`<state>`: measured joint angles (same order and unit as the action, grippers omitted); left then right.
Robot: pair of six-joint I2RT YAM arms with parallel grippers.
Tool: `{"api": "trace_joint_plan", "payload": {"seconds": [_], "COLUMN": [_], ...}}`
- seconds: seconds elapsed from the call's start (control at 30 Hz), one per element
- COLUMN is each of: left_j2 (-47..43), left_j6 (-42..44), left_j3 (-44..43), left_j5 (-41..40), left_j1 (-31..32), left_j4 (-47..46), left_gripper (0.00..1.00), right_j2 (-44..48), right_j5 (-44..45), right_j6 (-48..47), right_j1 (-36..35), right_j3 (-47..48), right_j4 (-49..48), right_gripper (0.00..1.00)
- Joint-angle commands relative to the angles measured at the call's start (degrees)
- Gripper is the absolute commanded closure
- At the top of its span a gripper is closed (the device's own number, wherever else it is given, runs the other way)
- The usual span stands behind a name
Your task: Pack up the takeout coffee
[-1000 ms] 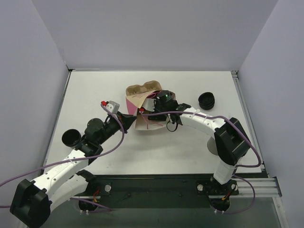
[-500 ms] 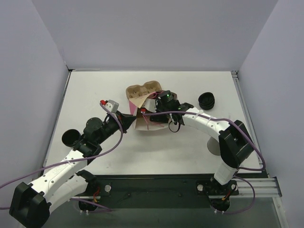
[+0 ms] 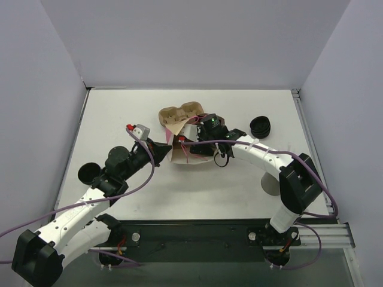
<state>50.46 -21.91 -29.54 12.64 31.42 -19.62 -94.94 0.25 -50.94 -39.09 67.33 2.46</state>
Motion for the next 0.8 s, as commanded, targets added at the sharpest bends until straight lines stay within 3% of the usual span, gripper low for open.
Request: {"api": "trace_joint_plan", "payload": {"seconds": [0.0, 0.57, 0.7, 0.77], "left_j2": [0.17, 2.45, 2.8, 2.8], "left_j6": [-0.76, -4.72, -4.72, -4.63], "left_j3": [-3.07, -13.17, -14.58, -14.84], "left_j5": [0.89, -3.15, -3.41, -3.85], "left_j1": [0.05, 1.19, 1.98, 2.24], "left_j4": [2.39, 14.42, 16.36, 16.89], "left_gripper": [1.0, 1.0, 1.0, 1.0], "right_j2": [4.23, 8.36, 8.71, 8.8], "right_j5": [3.0, 3.17, 3.61, 3.18], "right_j6": [2.07, 2.86, 3.38, 3.83], "right_j1": [1.48, 0.77, 0.33, 0.33], "right_j3": [2.45, 3.24, 3.68, 4.12], "right_j4": [0.79, 9.76, 11.16, 11.6], "right_gripper": [0.07, 0.12, 0.09, 0.0]}}
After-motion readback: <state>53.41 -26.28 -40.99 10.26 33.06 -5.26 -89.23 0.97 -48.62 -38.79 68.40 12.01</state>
